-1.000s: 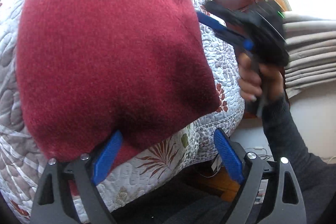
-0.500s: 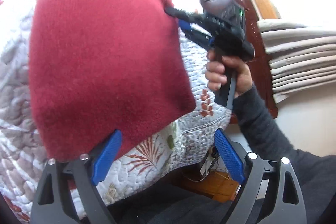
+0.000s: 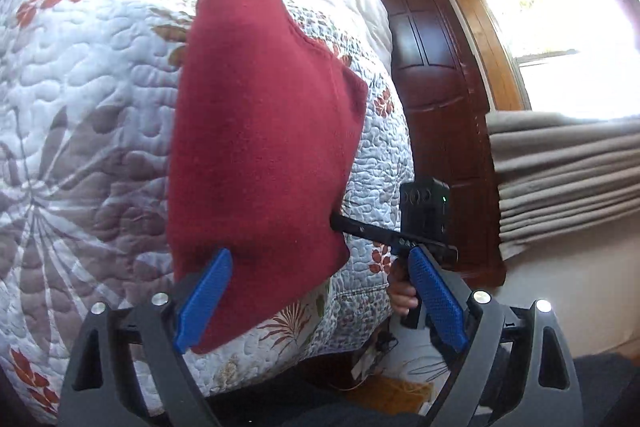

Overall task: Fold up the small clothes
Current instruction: 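Grasp the folded sweater end with the right tool and fold it over, then grasp the red sweater bundle edge with the right tool and lift it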

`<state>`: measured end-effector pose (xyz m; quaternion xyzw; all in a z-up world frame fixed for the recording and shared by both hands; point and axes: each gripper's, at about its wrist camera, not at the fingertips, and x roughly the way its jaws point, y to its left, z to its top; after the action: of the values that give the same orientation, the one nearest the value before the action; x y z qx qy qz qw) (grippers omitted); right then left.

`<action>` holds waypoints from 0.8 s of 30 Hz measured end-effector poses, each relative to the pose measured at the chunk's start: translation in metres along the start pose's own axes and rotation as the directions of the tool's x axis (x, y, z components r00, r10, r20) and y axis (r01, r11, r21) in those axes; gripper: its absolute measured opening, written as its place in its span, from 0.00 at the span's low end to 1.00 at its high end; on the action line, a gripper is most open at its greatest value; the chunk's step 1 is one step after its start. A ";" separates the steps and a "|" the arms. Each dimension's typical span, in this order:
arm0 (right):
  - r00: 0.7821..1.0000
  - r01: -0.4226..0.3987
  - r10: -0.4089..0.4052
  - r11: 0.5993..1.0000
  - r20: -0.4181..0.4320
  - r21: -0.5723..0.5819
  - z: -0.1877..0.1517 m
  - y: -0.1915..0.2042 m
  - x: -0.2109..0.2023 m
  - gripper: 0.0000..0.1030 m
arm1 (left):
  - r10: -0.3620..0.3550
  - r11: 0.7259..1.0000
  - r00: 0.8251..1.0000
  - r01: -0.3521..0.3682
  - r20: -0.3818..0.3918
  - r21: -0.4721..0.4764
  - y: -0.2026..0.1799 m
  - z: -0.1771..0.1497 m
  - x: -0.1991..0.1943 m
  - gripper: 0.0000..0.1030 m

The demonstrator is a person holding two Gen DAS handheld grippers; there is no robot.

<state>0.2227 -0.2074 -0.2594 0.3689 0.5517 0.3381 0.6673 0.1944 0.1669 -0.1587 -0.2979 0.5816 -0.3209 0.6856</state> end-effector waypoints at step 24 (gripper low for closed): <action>0.992 0.102 -0.096 0.992 0.085 -0.075 -0.040 0.023 -0.086 0.58 | 0.367 0.922 0.928 -0.373 0.071 0.102 -0.013 -0.033 -0.021 0.91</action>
<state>0.1683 -0.2645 -0.2026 0.3276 0.5278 0.3109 0.7193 0.1577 0.1741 -0.1403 -0.1513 0.5908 -0.2107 0.7640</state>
